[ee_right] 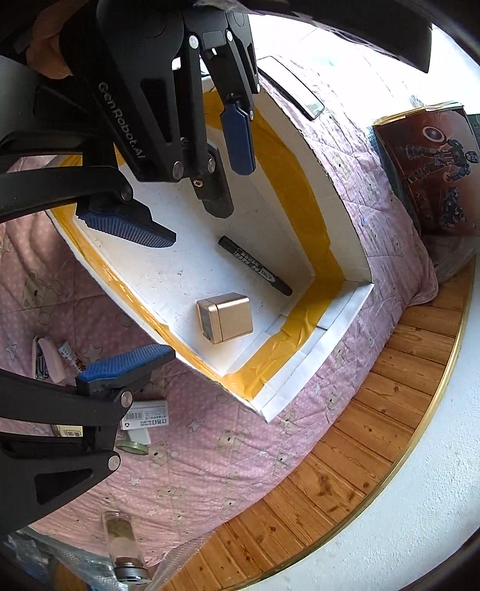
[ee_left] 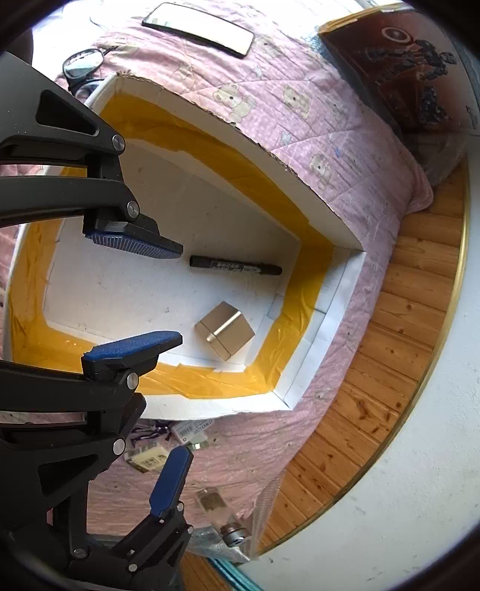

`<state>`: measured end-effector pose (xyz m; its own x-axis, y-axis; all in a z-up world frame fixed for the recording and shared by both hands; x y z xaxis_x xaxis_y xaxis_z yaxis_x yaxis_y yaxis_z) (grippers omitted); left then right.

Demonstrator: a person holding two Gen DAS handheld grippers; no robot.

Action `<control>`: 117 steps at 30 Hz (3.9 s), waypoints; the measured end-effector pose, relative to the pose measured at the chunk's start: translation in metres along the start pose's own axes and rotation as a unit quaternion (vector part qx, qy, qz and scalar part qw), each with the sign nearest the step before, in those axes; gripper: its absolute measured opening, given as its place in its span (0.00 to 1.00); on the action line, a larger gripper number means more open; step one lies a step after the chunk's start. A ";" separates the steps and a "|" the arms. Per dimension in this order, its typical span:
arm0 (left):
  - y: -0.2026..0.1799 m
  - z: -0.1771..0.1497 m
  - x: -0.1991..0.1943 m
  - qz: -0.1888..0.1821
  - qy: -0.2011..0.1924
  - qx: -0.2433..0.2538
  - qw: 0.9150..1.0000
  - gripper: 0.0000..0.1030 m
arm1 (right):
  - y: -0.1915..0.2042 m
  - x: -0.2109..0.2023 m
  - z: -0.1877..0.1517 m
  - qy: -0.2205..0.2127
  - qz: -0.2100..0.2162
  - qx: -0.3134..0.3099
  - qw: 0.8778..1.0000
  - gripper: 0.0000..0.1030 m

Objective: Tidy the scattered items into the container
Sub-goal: 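Withdraw both tools from the box toward the remaining scattered items, then grasp the clear glass tube with the left tool while the right tool grasps the pink stapler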

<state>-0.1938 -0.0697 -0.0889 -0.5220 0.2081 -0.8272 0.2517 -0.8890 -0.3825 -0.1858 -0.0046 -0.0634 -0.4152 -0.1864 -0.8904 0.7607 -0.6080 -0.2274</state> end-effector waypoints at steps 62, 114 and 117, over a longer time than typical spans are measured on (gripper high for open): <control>-0.152 -0.141 0.049 -0.063 -0.040 0.244 0.967 0.47 | -0.058 0.080 -0.232 -0.104 0.085 0.375 0.917 0.46; -0.103 -0.169 0.118 -0.018 0.050 0.155 0.986 0.11 | -0.048 0.088 -0.231 -0.059 0.011 0.338 0.939 0.26; -0.104 -0.170 0.109 -0.027 0.047 0.155 0.986 0.11 | -0.053 0.085 -0.237 -0.065 0.026 0.362 0.930 0.25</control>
<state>-0.1388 0.1151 -0.2092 -0.4465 0.2818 -0.8493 -0.0427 -0.9547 -0.2944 -0.1433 0.1947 -0.2208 -0.4802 -0.2926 -0.8269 0.2654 -0.9470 0.1809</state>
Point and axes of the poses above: each gripper's, at about its wrist camera, not at the fingertips, and x roughly the way its jaws point, y to its left, z to its top, the point moved 9 cm from there along x, roughly the way its jaws point, and after that the axes turned 14 degrees about -x, right-handed, at the moved point
